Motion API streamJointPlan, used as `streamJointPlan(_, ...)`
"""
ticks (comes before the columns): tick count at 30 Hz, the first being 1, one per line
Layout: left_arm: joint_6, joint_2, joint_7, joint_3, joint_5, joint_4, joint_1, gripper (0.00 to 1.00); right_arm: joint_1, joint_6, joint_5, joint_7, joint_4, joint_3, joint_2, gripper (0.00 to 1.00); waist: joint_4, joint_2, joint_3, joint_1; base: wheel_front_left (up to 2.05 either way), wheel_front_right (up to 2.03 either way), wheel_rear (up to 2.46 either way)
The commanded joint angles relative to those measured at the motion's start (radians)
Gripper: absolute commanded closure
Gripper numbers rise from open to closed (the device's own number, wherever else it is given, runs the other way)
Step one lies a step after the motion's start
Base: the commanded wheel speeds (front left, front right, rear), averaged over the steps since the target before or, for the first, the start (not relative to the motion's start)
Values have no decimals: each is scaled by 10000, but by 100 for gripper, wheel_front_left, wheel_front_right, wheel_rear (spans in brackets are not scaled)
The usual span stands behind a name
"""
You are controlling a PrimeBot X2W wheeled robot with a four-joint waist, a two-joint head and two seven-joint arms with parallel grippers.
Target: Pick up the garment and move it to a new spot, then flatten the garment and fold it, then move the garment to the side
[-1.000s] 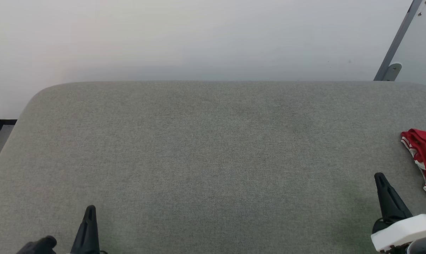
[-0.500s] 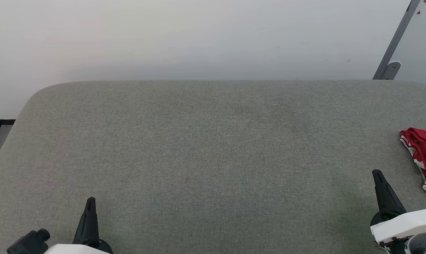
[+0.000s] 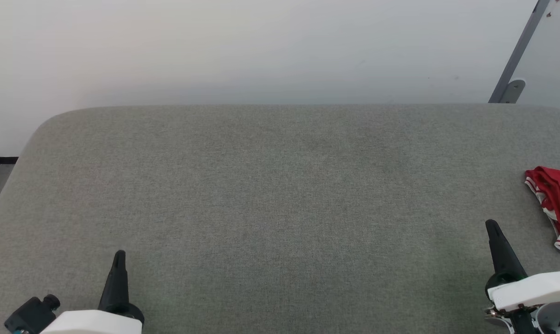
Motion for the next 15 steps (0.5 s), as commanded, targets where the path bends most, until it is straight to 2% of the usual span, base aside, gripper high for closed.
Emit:
streamJointPlan(1, -11, 53, 86, 53, -390, -69, -260, 100, -302, 0, 286, 81, -62, -89, 26, 100, -5, -1, 4, 0, 0, 0, 0)
streamJointPlan(15, -14, -5, 530, 118, -1934, 51, -582, 100, -419, 0, 1562, 455, -38, -294, 383, 100, -44, -1, 37, 0, 0, 0, 0)
